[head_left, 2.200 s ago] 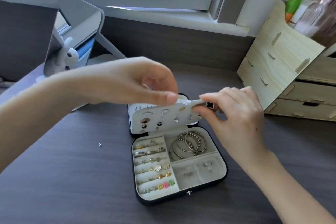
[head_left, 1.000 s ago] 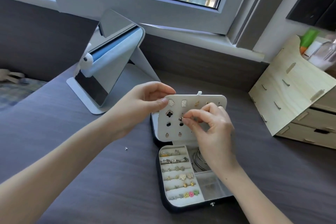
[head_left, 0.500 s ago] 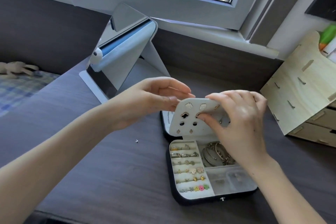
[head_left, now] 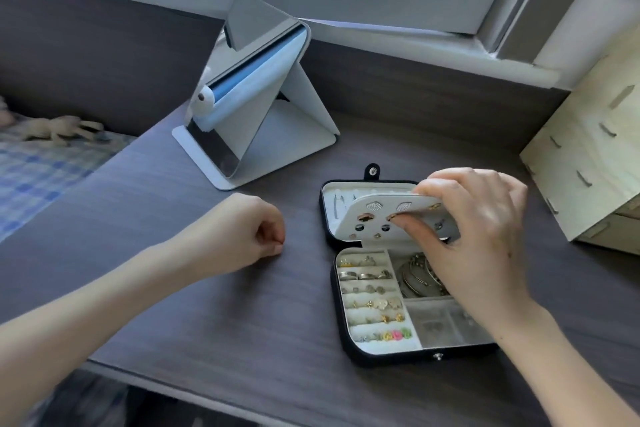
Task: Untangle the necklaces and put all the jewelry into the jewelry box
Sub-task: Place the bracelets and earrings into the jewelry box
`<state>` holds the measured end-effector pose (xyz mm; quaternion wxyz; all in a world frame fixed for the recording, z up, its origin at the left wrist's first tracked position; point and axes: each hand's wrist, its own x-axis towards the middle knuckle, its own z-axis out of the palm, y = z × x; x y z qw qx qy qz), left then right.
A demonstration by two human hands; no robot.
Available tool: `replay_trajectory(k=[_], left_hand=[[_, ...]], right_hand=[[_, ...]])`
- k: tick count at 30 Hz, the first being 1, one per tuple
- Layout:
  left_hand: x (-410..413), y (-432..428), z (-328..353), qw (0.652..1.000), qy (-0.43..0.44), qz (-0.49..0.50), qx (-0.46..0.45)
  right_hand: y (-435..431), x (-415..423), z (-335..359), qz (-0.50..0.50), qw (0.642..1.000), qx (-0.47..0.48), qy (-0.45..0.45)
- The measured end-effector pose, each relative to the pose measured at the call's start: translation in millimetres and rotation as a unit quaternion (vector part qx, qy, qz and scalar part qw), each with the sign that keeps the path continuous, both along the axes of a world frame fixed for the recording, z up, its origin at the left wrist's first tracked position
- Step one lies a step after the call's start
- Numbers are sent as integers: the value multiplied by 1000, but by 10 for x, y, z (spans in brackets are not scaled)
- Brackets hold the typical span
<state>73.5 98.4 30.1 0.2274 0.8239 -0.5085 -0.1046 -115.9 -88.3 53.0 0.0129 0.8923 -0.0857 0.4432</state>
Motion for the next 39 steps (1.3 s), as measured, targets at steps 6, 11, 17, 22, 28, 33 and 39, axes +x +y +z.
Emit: replay_trajectory(k=[6, 11, 17, 22, 28, 33, 39], left_hand=[[-30, -61, -2, 998, -40, 5, 55], [-214, -191, 280, 936, 344, 22, -69], [-225, -640, 476, 847, 521, -91, -49], [-185, -937, 452, 814, 559, -160, 24], [-192, -1037, 371, 800, 560, -204, 75], [-245, -1020, 391, 818, 526, -224, 69], [-291, -986, 394, 823, 521, -223, 53]], right_hand=[[-3, -11, -30, 12, 1000, 9, -11], [21, -38, -77, 13, 999, 7, -30], [81, -140, -170, 19, 999, -3, -51], [95, -162, -206, 11, 998, -17, -65], [97, -168, -206, 8, 997, -10, -72], [108, -163, -197, 2, 997, -9, -72], [119, -169, -198, 1, 997, -6, -75]])
